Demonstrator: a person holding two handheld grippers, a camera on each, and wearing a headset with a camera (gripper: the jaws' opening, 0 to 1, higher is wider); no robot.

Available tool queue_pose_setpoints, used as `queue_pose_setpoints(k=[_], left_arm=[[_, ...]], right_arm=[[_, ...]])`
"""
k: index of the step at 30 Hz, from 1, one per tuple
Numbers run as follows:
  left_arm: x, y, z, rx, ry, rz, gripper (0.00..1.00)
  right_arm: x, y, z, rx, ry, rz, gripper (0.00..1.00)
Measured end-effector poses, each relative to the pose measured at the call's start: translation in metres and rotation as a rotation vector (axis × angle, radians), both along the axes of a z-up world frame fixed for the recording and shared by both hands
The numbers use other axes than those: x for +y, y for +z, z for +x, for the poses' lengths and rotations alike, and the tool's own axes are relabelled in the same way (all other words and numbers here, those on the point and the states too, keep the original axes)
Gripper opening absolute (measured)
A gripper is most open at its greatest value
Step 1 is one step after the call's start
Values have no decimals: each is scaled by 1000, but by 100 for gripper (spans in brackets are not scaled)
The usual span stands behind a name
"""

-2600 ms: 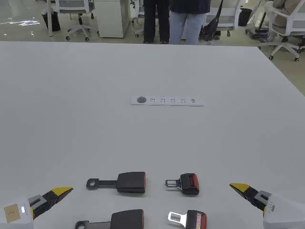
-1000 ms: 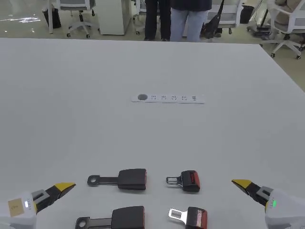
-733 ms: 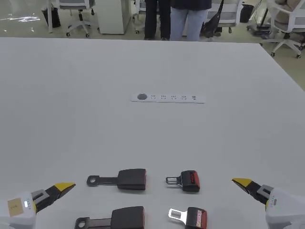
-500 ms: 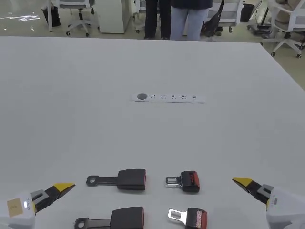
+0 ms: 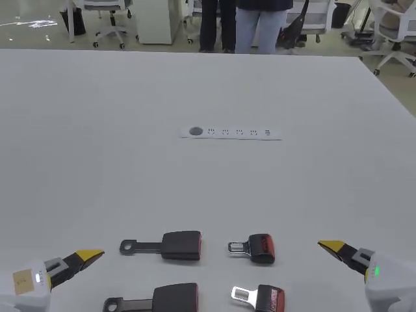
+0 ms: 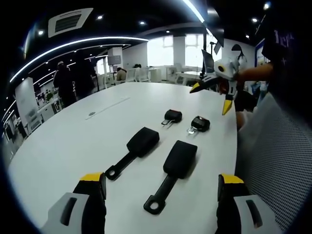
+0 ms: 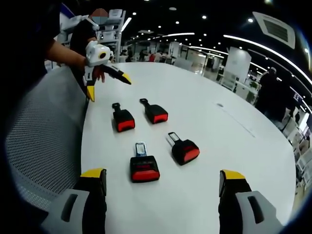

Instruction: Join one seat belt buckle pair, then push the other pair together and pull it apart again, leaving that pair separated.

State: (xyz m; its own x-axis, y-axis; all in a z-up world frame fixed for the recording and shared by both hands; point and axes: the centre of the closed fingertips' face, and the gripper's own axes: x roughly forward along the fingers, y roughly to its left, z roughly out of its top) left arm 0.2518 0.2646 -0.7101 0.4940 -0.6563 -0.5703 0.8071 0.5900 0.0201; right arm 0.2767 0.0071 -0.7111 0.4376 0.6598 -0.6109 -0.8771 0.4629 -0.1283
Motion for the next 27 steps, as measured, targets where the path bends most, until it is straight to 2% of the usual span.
queue_pose_setpoints(k=[12,17,27], left_arm=[[-8,-5,4,10,-59,39,90],[-14,-8,5,18,-89,55,86],[-25,-20,4,60,-162,94,69]], right_arm=[[1,-5,4,8,52,-37,94],[3,-6,4,12,76,-48,89],[7,-14,-1,55,119,-71,78]])
